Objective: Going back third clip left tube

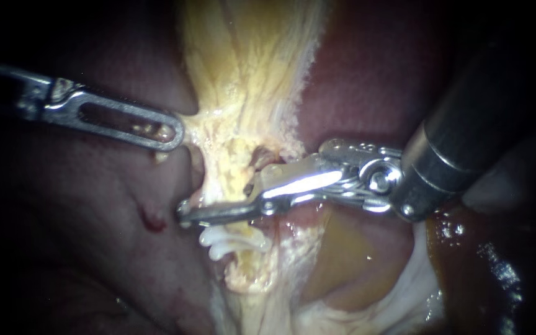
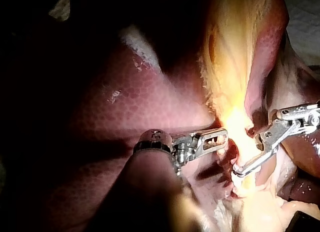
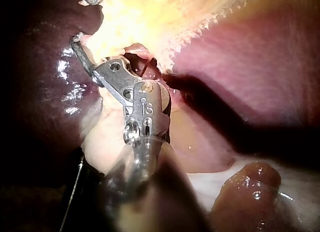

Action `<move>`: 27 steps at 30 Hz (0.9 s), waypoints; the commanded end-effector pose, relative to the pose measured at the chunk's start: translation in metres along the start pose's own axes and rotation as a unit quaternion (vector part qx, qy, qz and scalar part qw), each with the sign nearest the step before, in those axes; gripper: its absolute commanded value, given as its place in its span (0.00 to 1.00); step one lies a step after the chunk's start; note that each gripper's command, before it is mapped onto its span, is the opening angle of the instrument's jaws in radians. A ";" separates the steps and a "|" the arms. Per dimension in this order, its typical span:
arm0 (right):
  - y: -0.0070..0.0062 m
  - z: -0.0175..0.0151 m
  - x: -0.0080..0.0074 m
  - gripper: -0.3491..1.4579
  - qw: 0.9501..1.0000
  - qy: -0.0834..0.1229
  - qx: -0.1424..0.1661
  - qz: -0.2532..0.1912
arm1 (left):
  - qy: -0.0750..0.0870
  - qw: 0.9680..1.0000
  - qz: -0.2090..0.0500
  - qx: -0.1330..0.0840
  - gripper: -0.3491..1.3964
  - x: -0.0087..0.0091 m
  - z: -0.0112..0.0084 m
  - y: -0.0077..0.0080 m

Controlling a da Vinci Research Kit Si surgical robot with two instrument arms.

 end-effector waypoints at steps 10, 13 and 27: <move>-0.0003 0.0000 -0.0001 0.18 1.000 -0.001 0.000 -0.025 | 0.000 1.000 0.000 0.000 0.00 0.0000 0.0000 0.0000; -0.0003 0.0003 0.0000 0.35 0.999 0.006 -0.006 -0.031 | 0.000 1.000 0.000 0.000 0.00 0.0000 0.0000 0.0000; 0.0014 -0.0003 0.0000 0.47 0.987 0.031 -0.103 -0.120 | 0.000 1.000 0.000 -0.001 0.00 0.0001 0.0001 -0.0002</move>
